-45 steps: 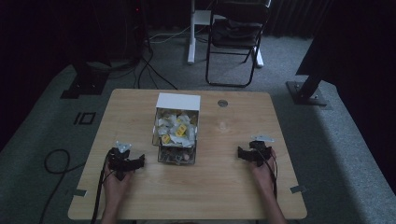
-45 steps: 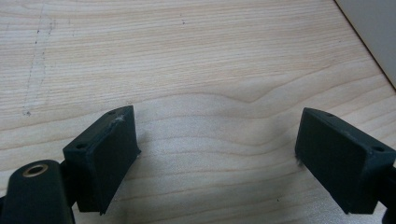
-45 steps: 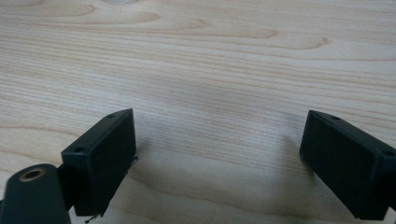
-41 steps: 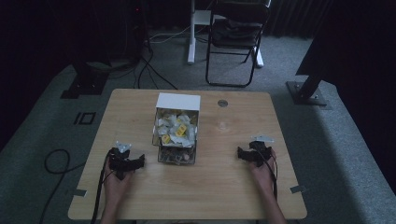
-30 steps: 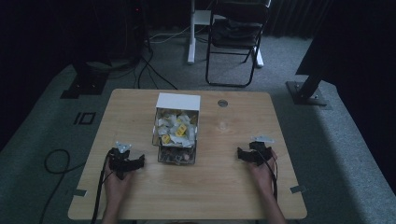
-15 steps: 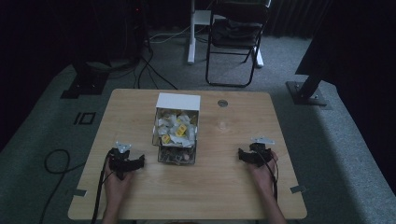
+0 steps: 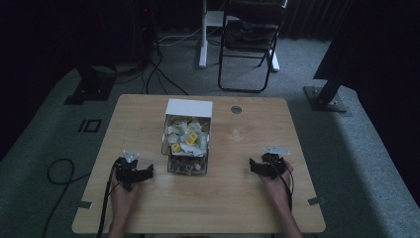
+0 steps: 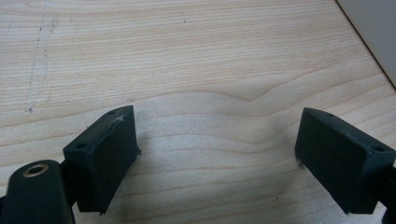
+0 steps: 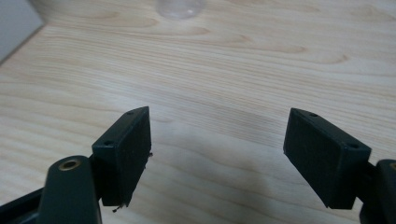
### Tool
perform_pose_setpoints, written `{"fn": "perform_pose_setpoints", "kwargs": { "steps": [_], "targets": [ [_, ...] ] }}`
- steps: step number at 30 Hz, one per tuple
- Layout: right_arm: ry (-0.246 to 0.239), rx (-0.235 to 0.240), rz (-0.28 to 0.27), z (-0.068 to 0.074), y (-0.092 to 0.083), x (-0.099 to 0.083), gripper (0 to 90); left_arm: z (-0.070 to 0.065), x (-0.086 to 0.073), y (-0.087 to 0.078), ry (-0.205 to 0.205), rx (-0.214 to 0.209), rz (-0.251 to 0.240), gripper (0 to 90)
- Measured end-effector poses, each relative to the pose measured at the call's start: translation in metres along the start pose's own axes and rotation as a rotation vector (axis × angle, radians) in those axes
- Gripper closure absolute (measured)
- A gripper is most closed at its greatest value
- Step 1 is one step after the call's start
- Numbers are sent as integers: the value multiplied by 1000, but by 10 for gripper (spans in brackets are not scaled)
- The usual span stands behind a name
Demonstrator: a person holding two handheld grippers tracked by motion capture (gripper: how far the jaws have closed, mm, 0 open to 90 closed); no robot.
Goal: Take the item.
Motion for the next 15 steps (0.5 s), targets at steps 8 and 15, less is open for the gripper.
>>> {"fn": "perform_pose_setpoints", "kwargs": {
  "steps": [8,15],
  "targets": [
    [-75,39,0,23,-11,7,243,0,0,0,0,0,0,137],
    [-66,100,-24,37,-21,14,244,0,0,0,0,0,0,137]
  ]
}}
Point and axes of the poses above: each handheld gripper's, and its own axes: y roughly forward along the jaws, x roughly out of its top, z roughly to its left, the point moved 3 cm from there along y, roughly forward along the jaws, and after that the axes turned 11 degrees about -z, right-handed, at the moved point
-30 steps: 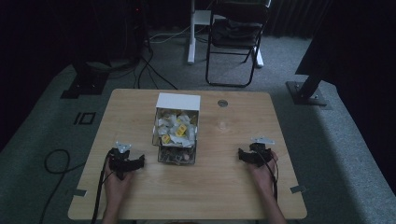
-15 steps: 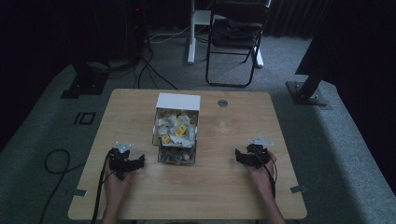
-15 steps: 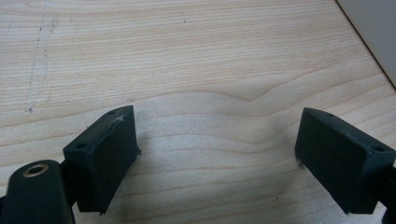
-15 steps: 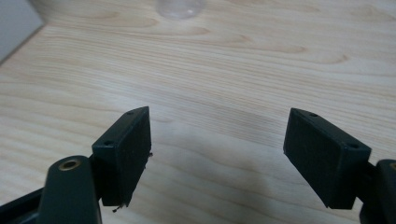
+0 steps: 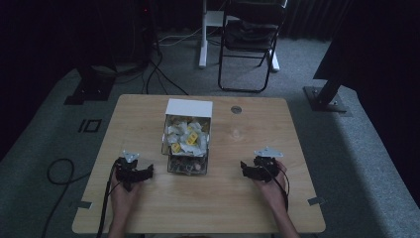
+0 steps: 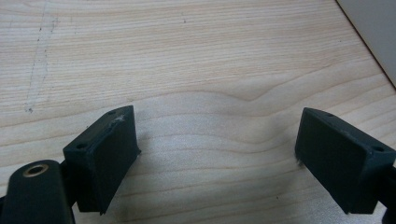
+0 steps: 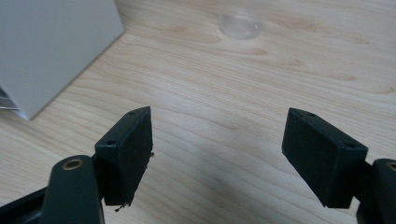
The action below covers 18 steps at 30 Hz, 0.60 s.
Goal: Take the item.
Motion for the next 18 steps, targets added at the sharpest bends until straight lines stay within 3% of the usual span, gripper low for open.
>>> {"fn": "perform_pose_setpoints", "kwargs": {
  "steps": [18],
  "targets": [
    [-18,49,-47,23,-13,15,273,0,0,0,0,0,0,137]
  ]
}}
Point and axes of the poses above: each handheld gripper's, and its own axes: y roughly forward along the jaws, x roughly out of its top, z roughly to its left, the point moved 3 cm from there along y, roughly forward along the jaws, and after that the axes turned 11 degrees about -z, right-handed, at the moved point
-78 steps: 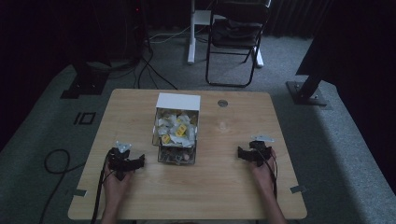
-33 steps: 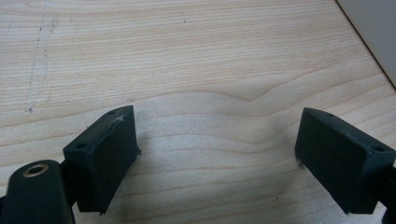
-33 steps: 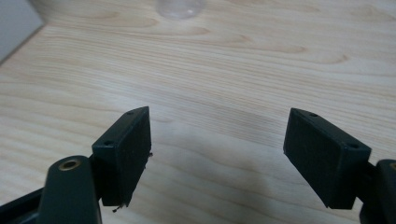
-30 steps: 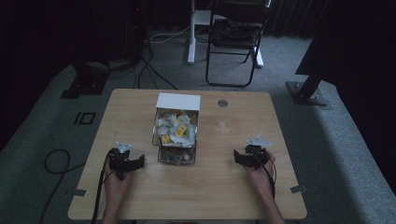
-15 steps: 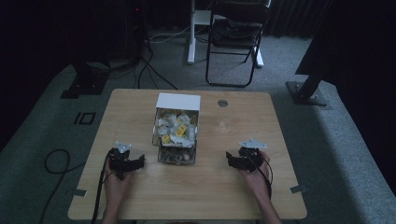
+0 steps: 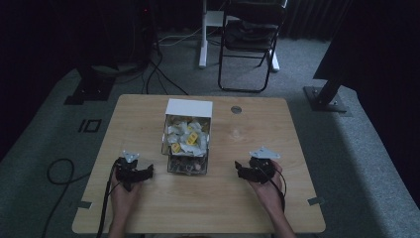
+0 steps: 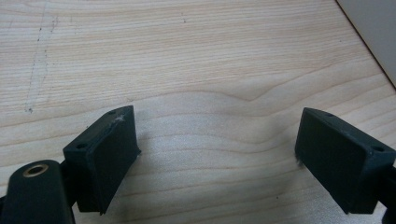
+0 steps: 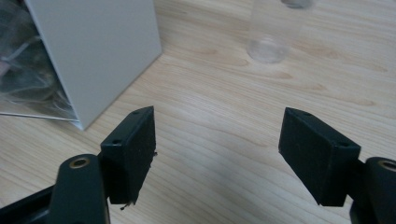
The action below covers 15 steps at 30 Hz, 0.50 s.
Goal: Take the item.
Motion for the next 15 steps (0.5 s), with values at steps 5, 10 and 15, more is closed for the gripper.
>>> {"fn": "perform_pose_setpoints", "kwargs": {
  "steps": [5,10,15],
  "targets": [
    [-24,1,-11,6,-2,4,287,0,0,0,0,0,0,137],
    [-29,11,-28,12,-6,8,311,0,0,0,0,0,0,137],
    [-36,16,-45,17,-9,12,311,0,0,0,0,0,0,137]
  ]
}}
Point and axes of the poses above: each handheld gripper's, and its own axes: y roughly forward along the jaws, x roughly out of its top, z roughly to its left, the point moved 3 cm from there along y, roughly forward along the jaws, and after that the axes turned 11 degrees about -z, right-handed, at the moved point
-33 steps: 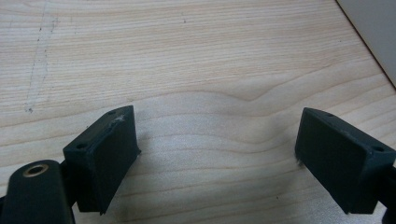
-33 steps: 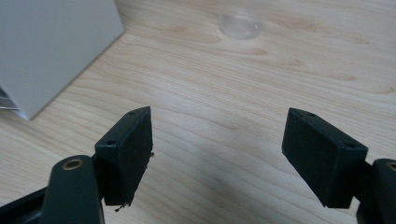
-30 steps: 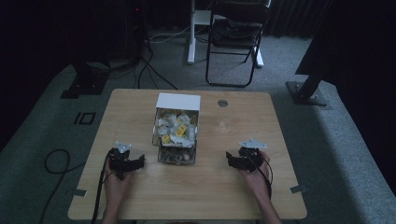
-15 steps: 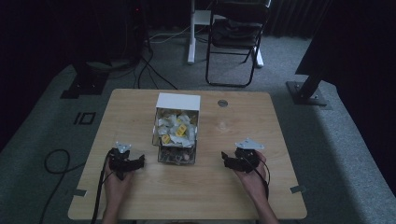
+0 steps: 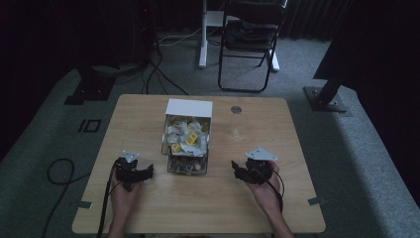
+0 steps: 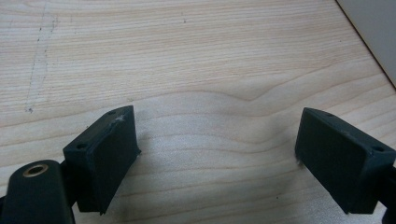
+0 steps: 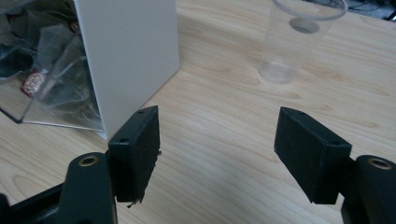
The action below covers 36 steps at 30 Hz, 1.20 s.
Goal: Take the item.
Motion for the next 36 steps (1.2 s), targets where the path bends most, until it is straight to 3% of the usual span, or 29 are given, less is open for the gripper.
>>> {"fn": "perform_pose_setpoints", "kwargs": {
  "steps": [24,36],
  "targets": [
    [-11,36,-32,18,-5,7,368,0,0,0,0,0,0,137],
    [-43,99,-37,37,-5,11,428,0,0,0,0,0,0,137]
  ]
}}
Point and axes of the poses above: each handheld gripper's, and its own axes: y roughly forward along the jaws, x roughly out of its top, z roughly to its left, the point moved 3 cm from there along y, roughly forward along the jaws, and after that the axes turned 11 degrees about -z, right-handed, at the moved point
